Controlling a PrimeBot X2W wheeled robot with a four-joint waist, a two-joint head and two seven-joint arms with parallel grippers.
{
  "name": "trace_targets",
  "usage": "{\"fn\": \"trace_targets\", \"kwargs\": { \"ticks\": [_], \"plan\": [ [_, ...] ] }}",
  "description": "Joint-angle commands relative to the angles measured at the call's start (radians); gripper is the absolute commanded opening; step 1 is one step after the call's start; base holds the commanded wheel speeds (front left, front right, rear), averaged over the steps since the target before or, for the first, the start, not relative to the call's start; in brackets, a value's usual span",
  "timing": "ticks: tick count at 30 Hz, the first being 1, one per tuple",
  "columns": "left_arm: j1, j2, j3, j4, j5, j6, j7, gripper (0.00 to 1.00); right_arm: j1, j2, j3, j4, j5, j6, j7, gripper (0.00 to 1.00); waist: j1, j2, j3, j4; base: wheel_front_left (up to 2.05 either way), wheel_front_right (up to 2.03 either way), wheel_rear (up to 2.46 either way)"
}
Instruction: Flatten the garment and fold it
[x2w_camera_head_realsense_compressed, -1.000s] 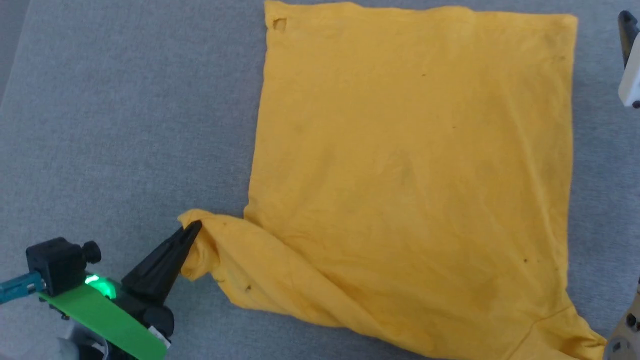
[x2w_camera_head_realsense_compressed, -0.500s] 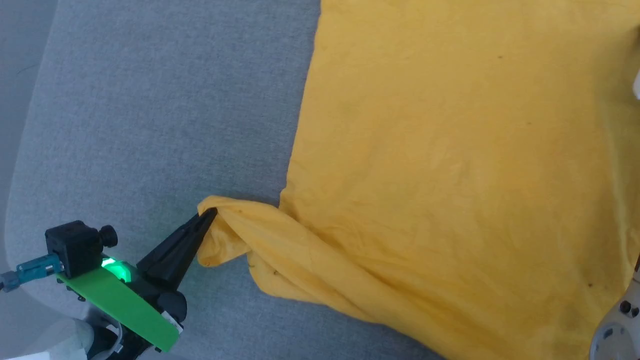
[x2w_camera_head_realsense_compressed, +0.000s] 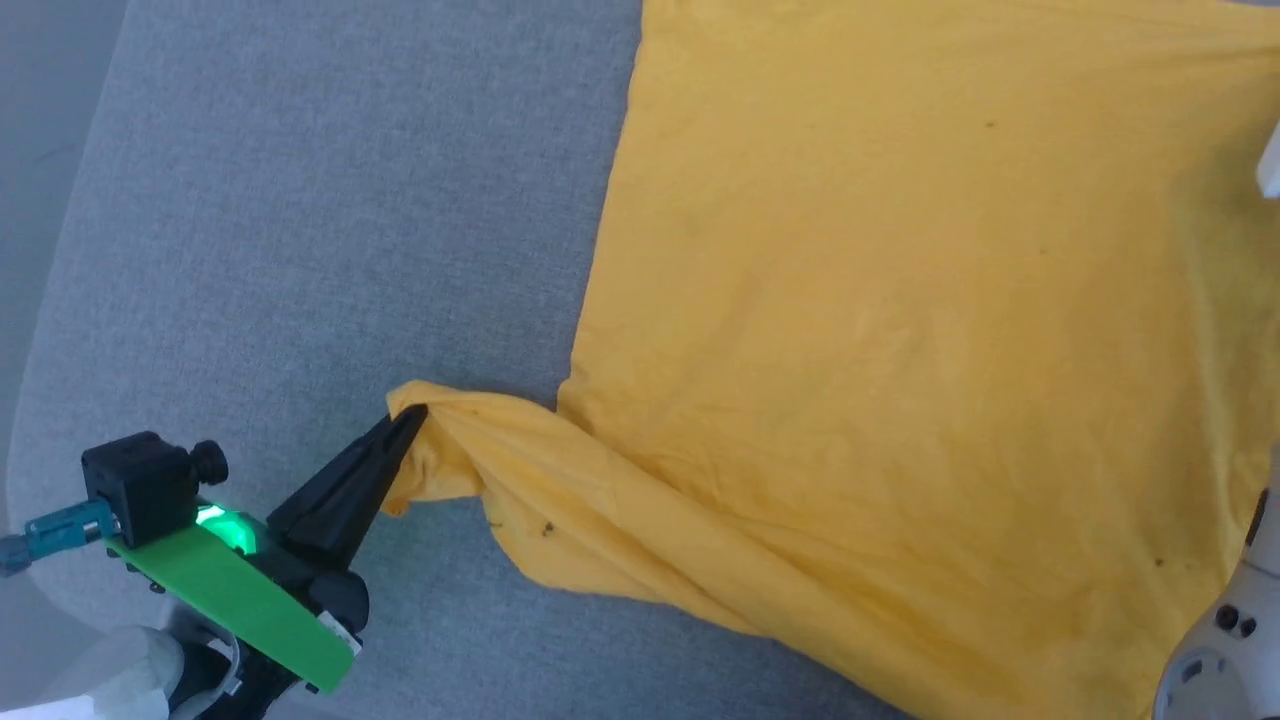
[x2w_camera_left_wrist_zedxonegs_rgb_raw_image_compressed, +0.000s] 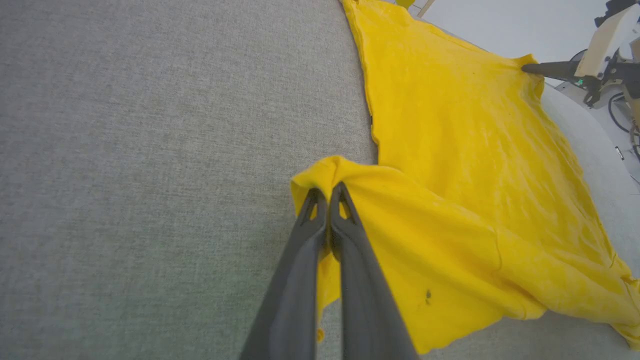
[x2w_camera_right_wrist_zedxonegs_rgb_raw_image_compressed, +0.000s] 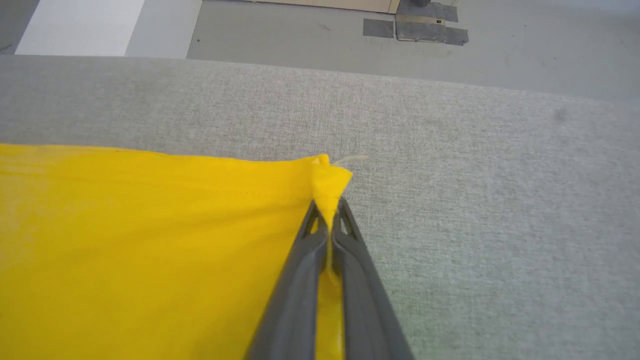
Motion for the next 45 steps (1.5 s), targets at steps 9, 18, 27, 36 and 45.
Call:
{"fn": "trace_targets", "kwargs": {
  "ticks": [9,18,27,36,45],
  "plan": [
    [0.051,0.027,0.023,-0.020,-0.011,0.070,-0.007,0.00,0.157,-0.003,0.053,-0.076,0.166,-0.001,-0.083,0.00,-0.0001,0.0000,-0.161,-0.123,0.00,0.00,0.00],
    [0.122,0.052,0.042,-0.019,-0.007,0.147,-0.018,0.00,0.431,-0.018,0.055,-0.287,0.338,-0.001,-0.079,0.00,-0.0001,0.0000,-0.259,-0.214,0.00,0.00,0.00],
    [0.213,0.063,0.048,-0.048,-0.025,0.215,-0.022,0.00,0.819,0.011,-0.013,-0.506,0.524,-0.001,-0.020,0.00,-0.0001,0.0000,-0.366,-0.301,0.00,0.00,0.00],
    [0.312,0.086,0.071,-0.117,-0.050,0.270,-0.042,0.00,1.180,0.015,-0.059,-0.512,0.744,-0.001,-0.038,0.00,-0.0001,0.0000,-0.414,-0.359,0.00,0.00,0.00],
    [0.340,0.103,0.062,-0.157,-0.054,0.285,-0.023,0.00,1.242,0.015,0.047,-0.335,0.690,-0.001,-0.194,0.00,-0.0001,0.0000,-0.434,-0.374,0.00,0.00,0.00]
  ]
}}
